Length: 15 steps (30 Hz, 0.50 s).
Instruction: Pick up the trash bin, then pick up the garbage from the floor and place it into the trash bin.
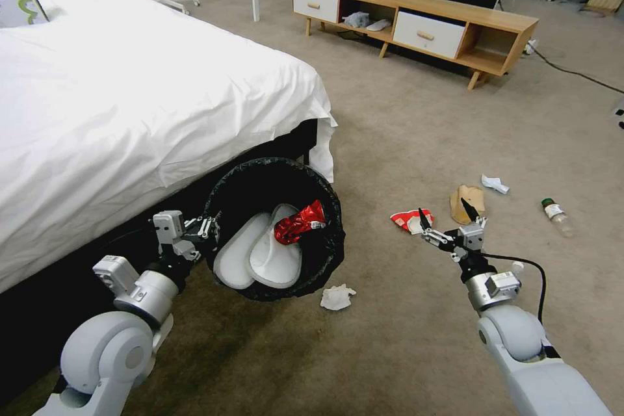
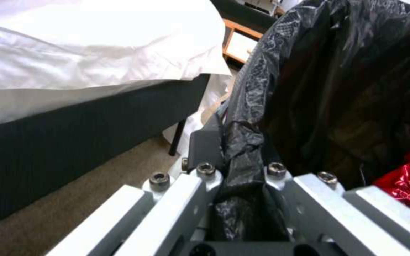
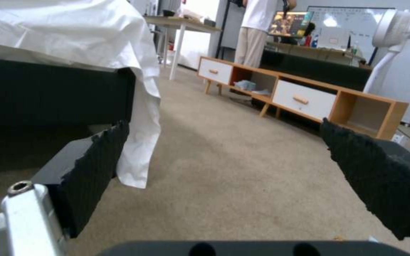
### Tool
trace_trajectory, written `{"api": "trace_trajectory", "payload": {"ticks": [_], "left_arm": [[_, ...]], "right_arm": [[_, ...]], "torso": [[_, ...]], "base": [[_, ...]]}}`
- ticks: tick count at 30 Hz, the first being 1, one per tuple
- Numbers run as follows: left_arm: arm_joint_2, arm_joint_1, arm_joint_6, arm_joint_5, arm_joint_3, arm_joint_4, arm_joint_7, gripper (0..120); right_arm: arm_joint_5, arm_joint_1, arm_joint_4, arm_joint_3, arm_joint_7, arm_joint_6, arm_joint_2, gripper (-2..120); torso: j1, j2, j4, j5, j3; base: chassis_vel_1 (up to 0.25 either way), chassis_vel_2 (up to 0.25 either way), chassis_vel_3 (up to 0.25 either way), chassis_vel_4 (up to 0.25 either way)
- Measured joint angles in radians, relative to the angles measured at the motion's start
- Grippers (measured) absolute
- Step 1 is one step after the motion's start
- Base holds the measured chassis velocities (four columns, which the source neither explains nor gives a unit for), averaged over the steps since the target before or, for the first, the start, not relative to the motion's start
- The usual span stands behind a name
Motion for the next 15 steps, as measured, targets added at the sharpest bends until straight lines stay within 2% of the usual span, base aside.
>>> {"api": "trace_trajectory", "payload": {"ticks": [5,10,13,15], "left_arm": [[0.000,0.000,0.007,-0.005,-0.004,-0.006,-0.006,3],[0.003,-0.001,0.034,-0.021,-0.030,-0.018,-0.016,3],[0.007,0.000,0.067,-0.031,-0.056,-0.029,-0.018,3],[0.010,0.005,0.126,-0.039,-0.079,-0.046,-0.018,3]], "right_arm": [[-0.004,-0.001,0.000,0.000,0.000,0.000,-0.001,100],[-0.006,-0.001,0.001,0.001,-0.001,0.001,-0.001,100],[-0.006,-0.002,0.001,0.000,-0.001,0.001,-0.001,100],[-0.004,-0.002,0.002,-0.003,-0.005,-0.005,-0.001,100]], "torso": [[0.000,0.000,0.0000,0.0000,0.000],[0.000,0.000,0.0000,0.0000,0.000],[0.000,0.000,0.0000,0.0001,0.000],[0.000,0.000,0.0000,0.0001,0.000]], "base": [[0.000,0.000,0.000,0.000],[0.000,0.000,0.000,0.000],[0.000,0.000,0.000,0.000],[0.000,0.000,0.000,0.000]]}}
